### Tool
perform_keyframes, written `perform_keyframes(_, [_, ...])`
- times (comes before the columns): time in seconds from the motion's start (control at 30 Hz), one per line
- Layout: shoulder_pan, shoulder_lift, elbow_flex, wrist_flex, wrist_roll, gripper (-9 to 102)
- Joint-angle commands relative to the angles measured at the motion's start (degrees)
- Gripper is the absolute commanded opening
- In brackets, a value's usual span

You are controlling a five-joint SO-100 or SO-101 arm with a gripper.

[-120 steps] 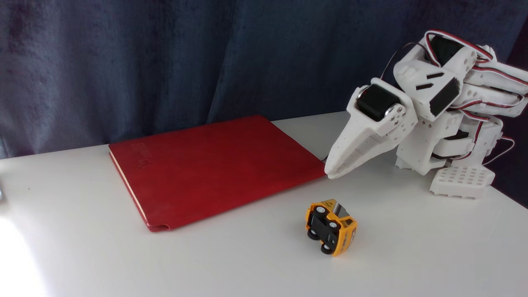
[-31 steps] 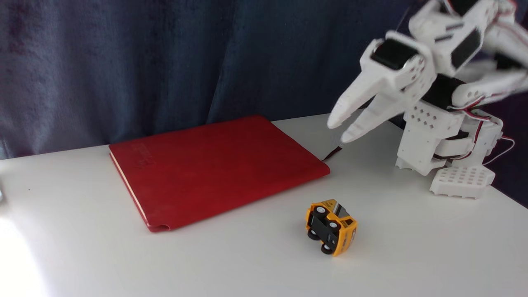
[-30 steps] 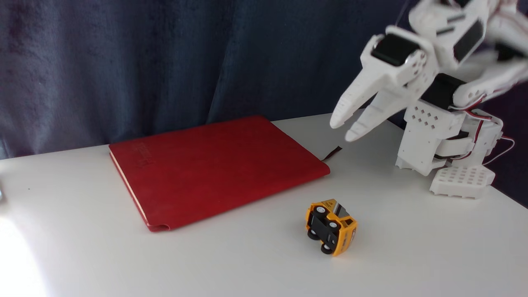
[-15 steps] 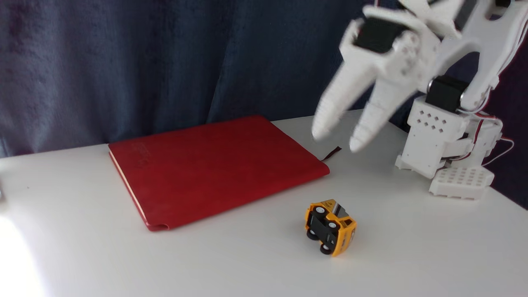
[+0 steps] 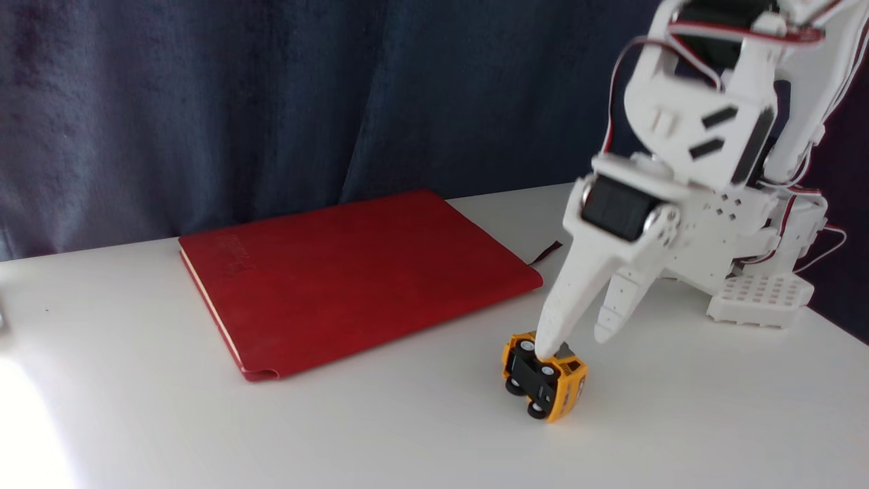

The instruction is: Grasp a toy truck onto the red notebook.

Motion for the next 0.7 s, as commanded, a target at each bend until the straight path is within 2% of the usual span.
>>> perform_keyframes(0.0, [-0.88,-0.18,0.35,-0.53,-0.44,27])
perform_keyframes(0.23, [-2.99,-2.02,-1.58,4.04,-3.16,27])
perform_keyframes(0.37, [-3.52,-8.44,-6.42,8.17,-4.48,28])
perform_keyframes(0.67, [1.23,-15.73,-14.5,13.36,-12.48,28])
